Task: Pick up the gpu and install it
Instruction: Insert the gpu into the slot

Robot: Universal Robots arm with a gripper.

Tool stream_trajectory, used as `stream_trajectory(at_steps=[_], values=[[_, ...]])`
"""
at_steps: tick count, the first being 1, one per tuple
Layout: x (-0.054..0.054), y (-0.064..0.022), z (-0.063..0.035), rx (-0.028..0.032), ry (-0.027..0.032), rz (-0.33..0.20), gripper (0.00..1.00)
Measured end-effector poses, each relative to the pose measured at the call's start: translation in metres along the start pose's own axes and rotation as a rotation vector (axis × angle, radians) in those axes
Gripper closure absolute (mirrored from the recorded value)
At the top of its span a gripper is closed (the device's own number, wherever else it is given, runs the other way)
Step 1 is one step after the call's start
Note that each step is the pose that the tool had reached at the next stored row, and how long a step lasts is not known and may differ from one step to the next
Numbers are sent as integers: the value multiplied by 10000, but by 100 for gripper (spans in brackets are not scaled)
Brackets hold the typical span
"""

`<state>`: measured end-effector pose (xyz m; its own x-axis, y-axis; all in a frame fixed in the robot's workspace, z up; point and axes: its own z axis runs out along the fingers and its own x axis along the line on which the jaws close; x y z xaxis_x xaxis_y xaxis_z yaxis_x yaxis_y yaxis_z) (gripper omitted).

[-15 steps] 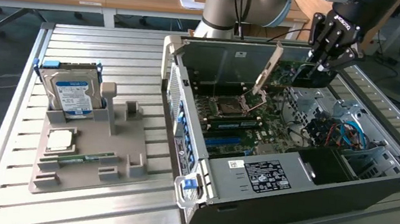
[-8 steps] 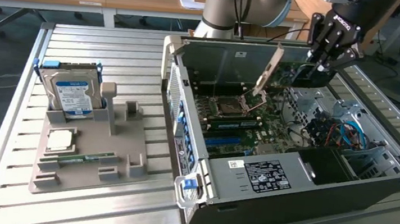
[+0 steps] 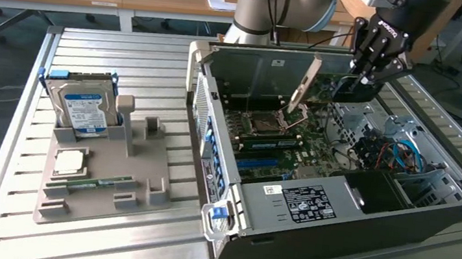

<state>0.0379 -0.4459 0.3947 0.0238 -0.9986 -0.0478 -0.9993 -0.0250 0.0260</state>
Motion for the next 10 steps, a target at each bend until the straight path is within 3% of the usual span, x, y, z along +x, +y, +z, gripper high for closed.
stream_trajectory(at_steps=[10], values=[[0, 6, 23, 0, 3, 1, 73]])
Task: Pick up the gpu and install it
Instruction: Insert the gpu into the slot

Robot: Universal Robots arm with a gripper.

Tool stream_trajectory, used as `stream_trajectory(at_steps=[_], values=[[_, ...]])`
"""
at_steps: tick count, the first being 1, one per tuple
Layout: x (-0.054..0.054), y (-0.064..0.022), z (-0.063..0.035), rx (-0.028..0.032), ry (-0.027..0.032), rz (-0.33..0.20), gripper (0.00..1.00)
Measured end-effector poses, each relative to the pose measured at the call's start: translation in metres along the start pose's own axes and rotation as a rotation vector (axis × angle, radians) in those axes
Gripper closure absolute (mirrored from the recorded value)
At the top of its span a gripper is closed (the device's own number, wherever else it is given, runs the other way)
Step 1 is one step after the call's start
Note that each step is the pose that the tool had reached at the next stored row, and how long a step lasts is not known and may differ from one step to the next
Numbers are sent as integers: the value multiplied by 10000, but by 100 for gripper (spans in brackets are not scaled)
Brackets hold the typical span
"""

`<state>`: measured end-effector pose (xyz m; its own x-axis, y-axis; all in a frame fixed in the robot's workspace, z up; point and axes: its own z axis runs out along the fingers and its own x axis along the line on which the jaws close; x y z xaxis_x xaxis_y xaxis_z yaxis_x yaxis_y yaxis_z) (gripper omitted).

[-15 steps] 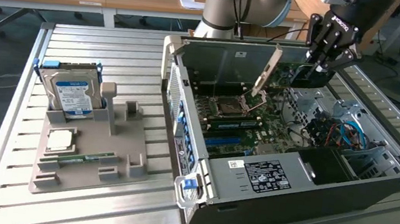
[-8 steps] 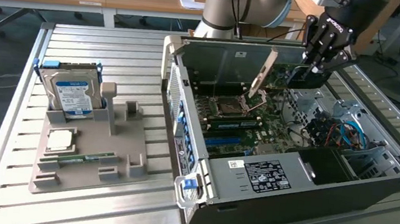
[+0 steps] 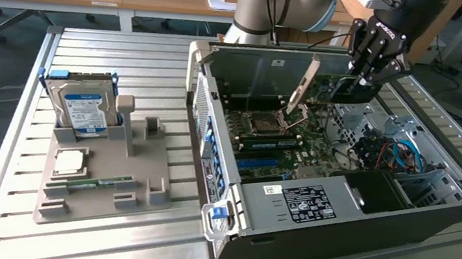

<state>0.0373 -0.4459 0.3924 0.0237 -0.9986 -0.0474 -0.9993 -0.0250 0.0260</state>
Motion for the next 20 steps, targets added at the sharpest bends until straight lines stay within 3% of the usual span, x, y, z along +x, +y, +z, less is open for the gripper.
stream_trajectory(at_steps=[20], values=[[-4, 15, 33, 5, -1, -2, 73]])
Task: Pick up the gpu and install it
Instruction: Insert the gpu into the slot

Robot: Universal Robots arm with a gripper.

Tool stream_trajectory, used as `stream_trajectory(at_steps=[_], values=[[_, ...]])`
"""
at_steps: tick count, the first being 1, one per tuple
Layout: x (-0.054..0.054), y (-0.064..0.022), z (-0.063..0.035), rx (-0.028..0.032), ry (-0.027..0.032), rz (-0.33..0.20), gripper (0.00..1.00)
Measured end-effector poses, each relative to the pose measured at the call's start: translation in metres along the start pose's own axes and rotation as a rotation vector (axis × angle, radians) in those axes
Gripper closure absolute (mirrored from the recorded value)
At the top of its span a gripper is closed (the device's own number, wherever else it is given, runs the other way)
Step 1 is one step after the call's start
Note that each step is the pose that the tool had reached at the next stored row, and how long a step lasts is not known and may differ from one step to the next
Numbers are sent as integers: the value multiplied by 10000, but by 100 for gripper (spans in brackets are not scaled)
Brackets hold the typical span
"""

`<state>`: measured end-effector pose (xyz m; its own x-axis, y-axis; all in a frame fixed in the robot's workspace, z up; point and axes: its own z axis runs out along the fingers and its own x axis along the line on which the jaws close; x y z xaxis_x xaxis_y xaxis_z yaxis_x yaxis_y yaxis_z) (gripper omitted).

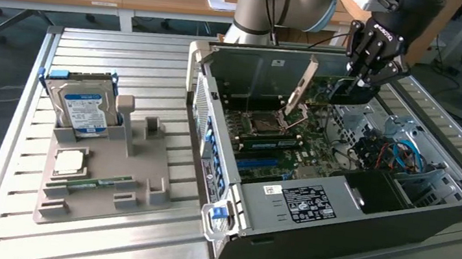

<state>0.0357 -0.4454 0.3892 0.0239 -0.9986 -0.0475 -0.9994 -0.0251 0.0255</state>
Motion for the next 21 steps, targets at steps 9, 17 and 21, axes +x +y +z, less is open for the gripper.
stream_trajectory(at_steps=[9, 17, 21], values=[[-33, 49, 66, 34, 0, 0, 73], [-34, 116, 163, 228, 6, -9, 73], [-33, 124, 166, 234, 7, -11, 73]])
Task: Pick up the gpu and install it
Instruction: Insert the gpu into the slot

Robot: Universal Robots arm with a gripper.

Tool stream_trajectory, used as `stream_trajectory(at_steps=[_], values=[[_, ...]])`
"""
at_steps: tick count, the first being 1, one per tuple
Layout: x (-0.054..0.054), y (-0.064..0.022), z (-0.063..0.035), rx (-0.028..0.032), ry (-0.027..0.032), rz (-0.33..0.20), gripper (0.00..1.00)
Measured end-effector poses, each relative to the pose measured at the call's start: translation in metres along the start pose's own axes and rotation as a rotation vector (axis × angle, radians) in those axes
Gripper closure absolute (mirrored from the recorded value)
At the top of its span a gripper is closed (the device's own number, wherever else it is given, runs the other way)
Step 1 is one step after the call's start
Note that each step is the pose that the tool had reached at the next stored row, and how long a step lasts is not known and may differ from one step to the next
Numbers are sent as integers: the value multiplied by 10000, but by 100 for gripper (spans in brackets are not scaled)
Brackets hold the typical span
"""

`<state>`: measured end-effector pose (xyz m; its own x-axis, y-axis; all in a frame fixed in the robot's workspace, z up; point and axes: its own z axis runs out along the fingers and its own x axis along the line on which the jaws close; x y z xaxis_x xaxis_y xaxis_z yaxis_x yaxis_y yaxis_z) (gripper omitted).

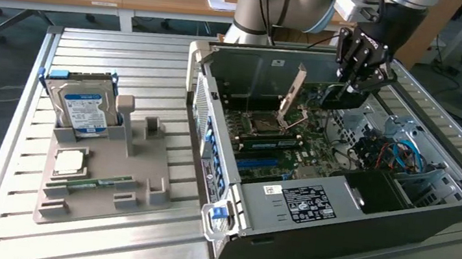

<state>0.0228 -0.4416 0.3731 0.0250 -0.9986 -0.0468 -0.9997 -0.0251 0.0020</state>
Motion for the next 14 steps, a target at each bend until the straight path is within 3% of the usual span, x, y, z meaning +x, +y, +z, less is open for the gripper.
stream_trajectory(at_steps=[11, 12, 14], values=[[0, 14, 10, 7, -1, 140, 73], [0, 18, 13, 19, -1, 142, 73], [0, 28, 31, 101, -3, 137, 73]])
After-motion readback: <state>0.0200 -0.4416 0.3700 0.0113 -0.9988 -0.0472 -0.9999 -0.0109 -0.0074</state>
